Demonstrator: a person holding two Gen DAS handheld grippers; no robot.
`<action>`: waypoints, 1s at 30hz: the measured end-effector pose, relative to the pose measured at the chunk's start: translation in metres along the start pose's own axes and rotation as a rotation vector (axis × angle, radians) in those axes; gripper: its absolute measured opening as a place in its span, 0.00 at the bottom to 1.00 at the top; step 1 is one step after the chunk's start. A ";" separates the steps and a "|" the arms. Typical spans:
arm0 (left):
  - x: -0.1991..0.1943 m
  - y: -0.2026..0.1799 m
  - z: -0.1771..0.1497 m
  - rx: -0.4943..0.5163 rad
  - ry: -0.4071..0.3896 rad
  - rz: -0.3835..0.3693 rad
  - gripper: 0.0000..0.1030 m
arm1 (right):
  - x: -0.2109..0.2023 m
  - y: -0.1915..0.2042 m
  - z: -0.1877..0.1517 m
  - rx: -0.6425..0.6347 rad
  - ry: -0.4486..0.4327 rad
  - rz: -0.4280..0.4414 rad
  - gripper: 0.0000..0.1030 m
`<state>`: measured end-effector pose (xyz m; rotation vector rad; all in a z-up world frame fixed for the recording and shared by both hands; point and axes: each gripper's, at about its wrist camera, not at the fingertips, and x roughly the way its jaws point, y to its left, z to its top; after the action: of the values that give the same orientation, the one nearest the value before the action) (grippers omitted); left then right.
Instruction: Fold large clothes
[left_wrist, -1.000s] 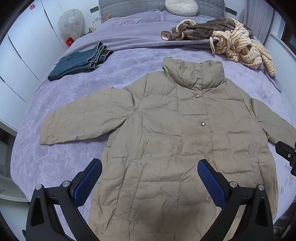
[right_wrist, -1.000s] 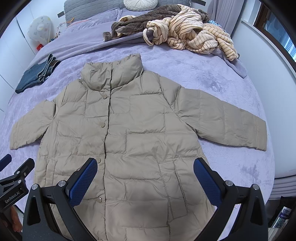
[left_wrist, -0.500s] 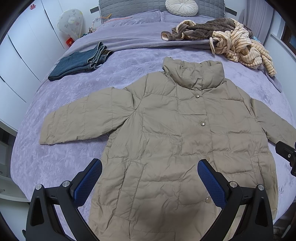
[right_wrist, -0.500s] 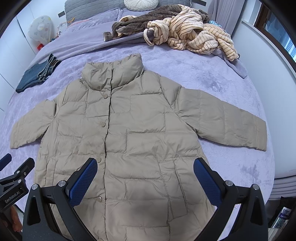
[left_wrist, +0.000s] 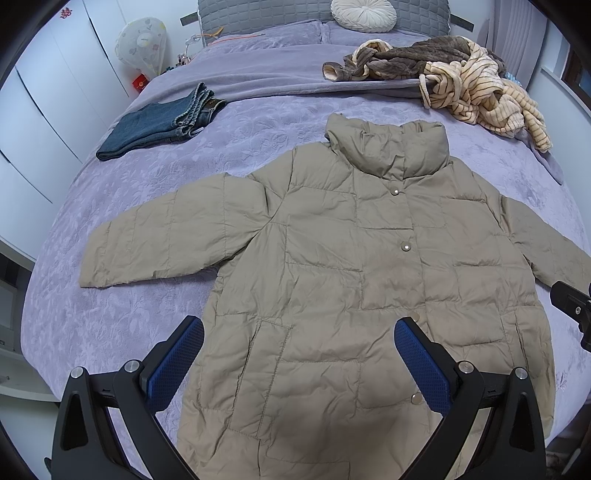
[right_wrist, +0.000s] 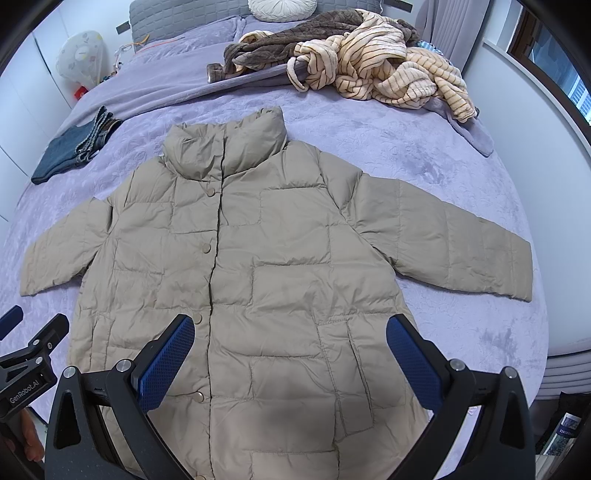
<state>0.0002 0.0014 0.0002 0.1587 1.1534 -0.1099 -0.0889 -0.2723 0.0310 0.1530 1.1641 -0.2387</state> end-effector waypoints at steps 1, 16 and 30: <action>0.000 0.000 0.000 0.000 0.000 0.000 1.00 | 0.000 0.000 0.000 0.000 0.000 0.000 1.00; 0.000 0.007 0.001 0.000 0.002 -0.004 1.00 | 0.000 0.001 0.000 -0.001 0.002 0.001 1.00; 0.002 0.001 -0.001 -0.008 -0.005 -0.020 1.00 | 0.000 0.001 0.001 -0.003 0.003 0.000 1.00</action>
<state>-0.0001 0.0024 -0.0019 0.1397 1.1503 -0.1230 -0.0881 -0.2716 0.0309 0.1508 1.1677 -0.2366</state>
